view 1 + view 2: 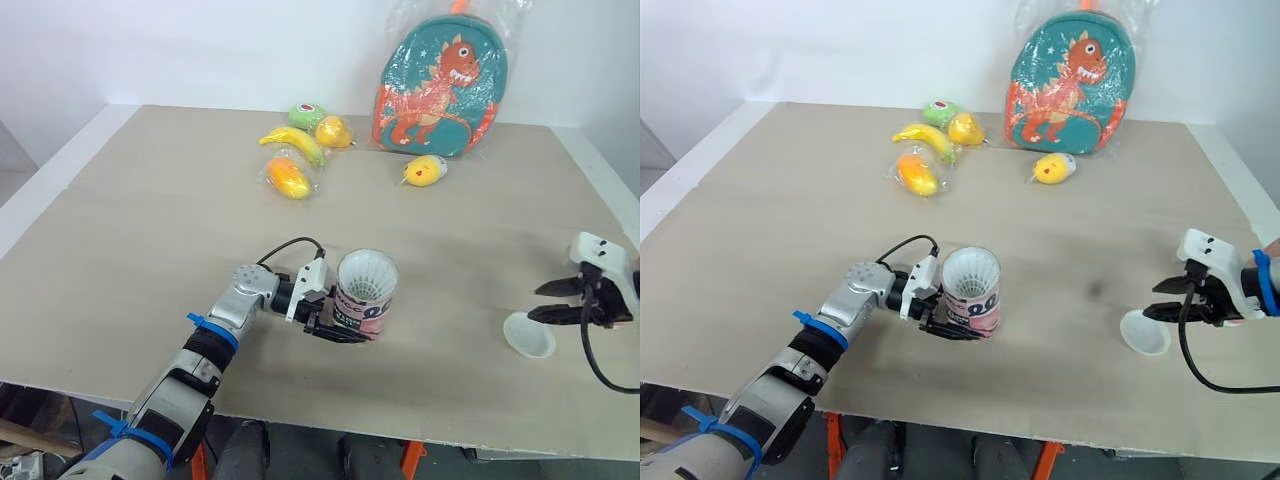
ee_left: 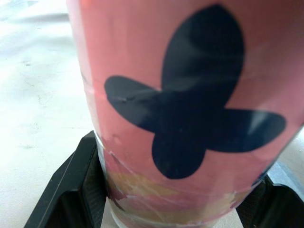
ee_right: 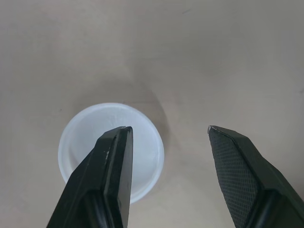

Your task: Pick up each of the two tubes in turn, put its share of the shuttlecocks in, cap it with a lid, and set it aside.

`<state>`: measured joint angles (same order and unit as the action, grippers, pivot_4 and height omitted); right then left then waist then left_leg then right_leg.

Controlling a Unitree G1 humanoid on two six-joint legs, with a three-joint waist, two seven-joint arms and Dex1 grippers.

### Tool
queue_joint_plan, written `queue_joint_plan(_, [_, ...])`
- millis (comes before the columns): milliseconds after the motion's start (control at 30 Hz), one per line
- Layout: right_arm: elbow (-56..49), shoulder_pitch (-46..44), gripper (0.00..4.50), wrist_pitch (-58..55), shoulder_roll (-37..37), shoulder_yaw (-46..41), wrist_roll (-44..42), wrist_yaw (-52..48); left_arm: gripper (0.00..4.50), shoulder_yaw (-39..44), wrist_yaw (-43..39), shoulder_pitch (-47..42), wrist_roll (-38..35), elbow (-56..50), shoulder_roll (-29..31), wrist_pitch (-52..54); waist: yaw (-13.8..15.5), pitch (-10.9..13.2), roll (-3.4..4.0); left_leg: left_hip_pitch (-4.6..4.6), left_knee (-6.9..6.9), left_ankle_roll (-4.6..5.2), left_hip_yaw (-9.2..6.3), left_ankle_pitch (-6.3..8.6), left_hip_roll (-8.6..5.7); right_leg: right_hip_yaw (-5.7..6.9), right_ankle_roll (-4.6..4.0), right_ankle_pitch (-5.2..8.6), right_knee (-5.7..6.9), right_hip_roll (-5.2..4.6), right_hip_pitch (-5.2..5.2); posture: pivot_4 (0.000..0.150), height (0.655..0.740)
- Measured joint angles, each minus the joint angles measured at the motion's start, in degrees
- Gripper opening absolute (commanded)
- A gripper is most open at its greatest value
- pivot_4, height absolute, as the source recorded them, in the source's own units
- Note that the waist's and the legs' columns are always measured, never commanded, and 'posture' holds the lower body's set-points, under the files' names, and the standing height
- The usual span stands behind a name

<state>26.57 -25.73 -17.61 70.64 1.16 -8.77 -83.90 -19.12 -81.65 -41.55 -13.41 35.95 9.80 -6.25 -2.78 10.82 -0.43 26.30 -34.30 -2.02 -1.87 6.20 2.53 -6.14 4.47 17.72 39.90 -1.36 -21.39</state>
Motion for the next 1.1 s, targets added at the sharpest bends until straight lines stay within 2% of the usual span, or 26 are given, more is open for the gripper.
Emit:
queue_joint_plan(300, [-0.8,2.2,2.76,0.0,-0.7,2.1,2.2,-0.6,2.96,0.5,-0.2,0.0,0.0,-0.1,0.4,1.0,0.0,0.0,0.00,0.00,0.00,0.00,0.00,0.00,0.00,0.01,0.02,0.00,0.00,0.00,0.00,0.150,0.7400])
queue_joint_plan(367, [-1.6,2.9,2.24,-0.1,-1.0,2.4,2.4,-0.3,2.96,0.8,-0.2,0.0,0.1,-0.3,0.5,1.5,0.0,0.0,0.00,-0.01,-0.01,0.00,0.00,0.00,0.00,0.00,0.02,0.00,0.00,0.00,0.02,0.150,0.7400])
queue_joint_plan(433, [-2.5,3.3,1.52,-0.3,-1.1,2.4,2.4,0.1,2.96,0.8,-0.2,0.0,0.2,-0.4,0.5,1.8,0.0,0.0,0.00,-0.02,-0.01,0.00,0.00,0.00,0.01,0.00,0.04,0.01,0.00,0.01,0.02,0.150,0.7400])
queue_joint_plan(533, [-4.2,3.7,0.09,-0.8,-1.1,2.4,2.1,0.1,2.96,0.9,-0.4,0.0,0.4,-0.6,0.6,2.7,0.0,0.0,-0.01,-0.02,-0.01,0.00,-0.02,0.00,0.02,0.02,0.03,0.01,0.00,0.03,0.02,0.150,0.7400])
queue_joint_plan(767, [-9.7,4.1,0.03,-2.7,-2.0,2.3,0.2,0.4,2.96,1.0,-1.6,-0.5,1.1,-0.9,1.1,3.0,-0.1,0.0,-0.01,-0.02,-0.01,0.00,-0.02,0.00,0.03,0.01,0.04,0.00,0.00,0.04,0.01,0.150,0.7400])
queue_joint_plan(933, [-26.1,0.2,0.03,-10.3,-3.8,-1.2,-8.4,1.2,2.96,0.9,-2.7,-1.5,1.9,-0.5,1.6,3.0,-0.2,0.0,0.09,-0.01,0.00,-0.01,-0.02,0.00,0.03,0.00,0.12,0.03,0.00,0.05,-0.01,0.150,0.7400])
queue_joint_plan(1100, [-41.9,-11.6,0.03,-18.9,-6.1,-3.4,-18.8,3.4,2.96,0.9,-3.9,-2.1,2.1,-0.2,1.9,3.9,0.0,0.0,0.07,0.05,0.04,-0.02,-0.04,0.01,0.04,0.02,0.08,0.04,-0.03,0.04,-0.06,0.150,0.7400])
